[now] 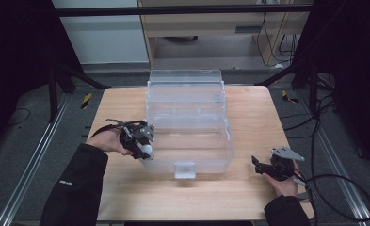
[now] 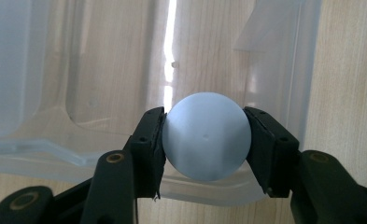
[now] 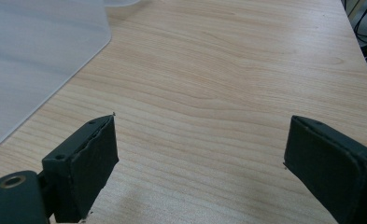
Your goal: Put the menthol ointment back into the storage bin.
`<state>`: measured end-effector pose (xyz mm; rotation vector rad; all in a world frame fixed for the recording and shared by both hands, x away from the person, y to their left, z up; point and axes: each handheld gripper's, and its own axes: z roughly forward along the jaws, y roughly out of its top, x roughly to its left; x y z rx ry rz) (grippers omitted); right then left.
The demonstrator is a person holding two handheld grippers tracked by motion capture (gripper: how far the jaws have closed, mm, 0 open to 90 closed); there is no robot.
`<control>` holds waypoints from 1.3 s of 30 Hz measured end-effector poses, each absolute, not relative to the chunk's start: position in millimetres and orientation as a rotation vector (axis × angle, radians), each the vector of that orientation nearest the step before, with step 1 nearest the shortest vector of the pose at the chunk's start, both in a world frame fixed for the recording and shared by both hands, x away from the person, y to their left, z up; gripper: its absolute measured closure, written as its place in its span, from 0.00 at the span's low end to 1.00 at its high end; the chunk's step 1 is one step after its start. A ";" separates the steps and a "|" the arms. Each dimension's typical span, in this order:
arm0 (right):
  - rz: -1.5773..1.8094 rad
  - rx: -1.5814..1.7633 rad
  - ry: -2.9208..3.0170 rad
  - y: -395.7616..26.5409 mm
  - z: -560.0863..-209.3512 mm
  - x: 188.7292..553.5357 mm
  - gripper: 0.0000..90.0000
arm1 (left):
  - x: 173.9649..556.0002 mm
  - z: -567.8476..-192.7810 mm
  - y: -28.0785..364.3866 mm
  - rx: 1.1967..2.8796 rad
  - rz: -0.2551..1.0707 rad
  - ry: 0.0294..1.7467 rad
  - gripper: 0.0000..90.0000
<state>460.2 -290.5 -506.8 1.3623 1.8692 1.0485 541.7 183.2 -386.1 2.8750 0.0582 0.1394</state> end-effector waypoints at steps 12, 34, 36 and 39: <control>1.049 1.365 1.875 -290.4 -506.9 460.4 0.11 | 542.9 -392.4 184.8 2.866 0.128 0.071 0.56; 1.048 1.355 1.875 -290.4 -507.1 460.5 0.11 | 545.0 -397.9 184.5 2.848 0.107 0.080 0.51; 1.048 1.358 1.877 -290.3 -507.0 460.3 0.11 | 544.5 -397.9 185.7 2.853 0.124 0.086 0.51; 1.048 1.359 1.878 -290.2 -506.9 460.2 0.11 | 543.0 -395.7 186.4 2.845 0.143 0.084 0.51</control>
